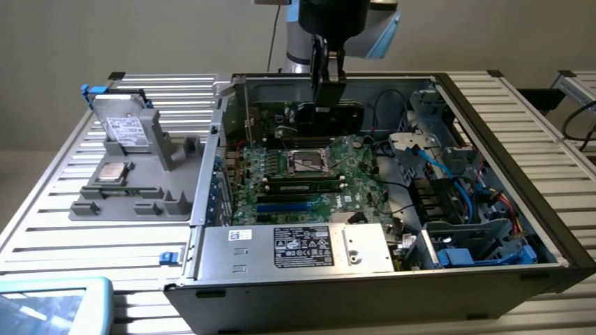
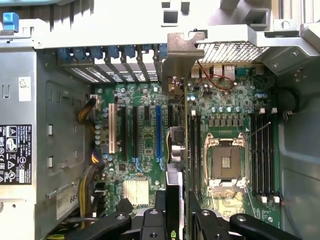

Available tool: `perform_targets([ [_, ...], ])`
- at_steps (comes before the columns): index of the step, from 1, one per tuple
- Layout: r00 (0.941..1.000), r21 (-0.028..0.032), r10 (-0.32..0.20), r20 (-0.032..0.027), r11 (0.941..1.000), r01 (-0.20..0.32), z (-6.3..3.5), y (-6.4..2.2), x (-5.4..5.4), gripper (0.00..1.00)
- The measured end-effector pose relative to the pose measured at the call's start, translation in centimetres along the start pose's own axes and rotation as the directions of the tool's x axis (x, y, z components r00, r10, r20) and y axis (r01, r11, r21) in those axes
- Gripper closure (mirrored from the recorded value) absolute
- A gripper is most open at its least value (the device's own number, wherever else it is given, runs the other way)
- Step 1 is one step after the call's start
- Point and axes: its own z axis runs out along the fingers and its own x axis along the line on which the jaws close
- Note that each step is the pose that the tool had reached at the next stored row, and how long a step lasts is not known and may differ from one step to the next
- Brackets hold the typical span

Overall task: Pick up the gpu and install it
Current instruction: 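Insert the gpu into the slot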

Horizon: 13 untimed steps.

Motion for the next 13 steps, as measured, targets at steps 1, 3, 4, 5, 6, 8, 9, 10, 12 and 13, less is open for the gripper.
perform_targets([
  [1, 1.0000, -0.0002, 0.000, 0.0001, 1.0000, 0.000, 0.18, 0.04, 0.0, 0.73],
  [3, 1.0000, -0.0002, 0.000, 0.0002, 1.0000, 0.000, 0.55, 0.10, 0.0, 0.73],
  [4, 1.0000, -0.0003, 0.000, 0.0001, 1.0000, 0.000, 0.73, 0.12, 0.0, 0.73],
  [5, 1.0000, -0.0004, 0.000, 0.0000, 1.0000, 0.000, 0.90, 0.17, 0.0, 0.73],
  [6, 1.0000, -0.0004, -0.001, 0.0000, 1.0000, 0.001, 1.04, 0.28, 0.0, 0.73],
  [8, 1.0000, -0.0004, -0.001, -0.0004, 1.0000, 0.001, 1.19, 0.43, 0.0, 0.73],
  [9, 1.0000, -0.0003, -0.002, -0.0009, 1.0000, 0.002, 1.28, 0.48, 0.0, 0.73],
  [10, 1.0000, -0.0003, -0.002, -0.0014, 1.0000, 0.002, 1.38, 0.52, 0.0, 0.73],
  [12, 1.0000, -0.0004, -0.003, -0.0022, 1.0000, 0.003, 1.64, 0.60, 0.0, 0.73],
  [13, 1.0000, -0.0005, -0.003, -0.0026, 1.0000, 0.003, 1.78, 0.63, 0.0, 0.73],
])
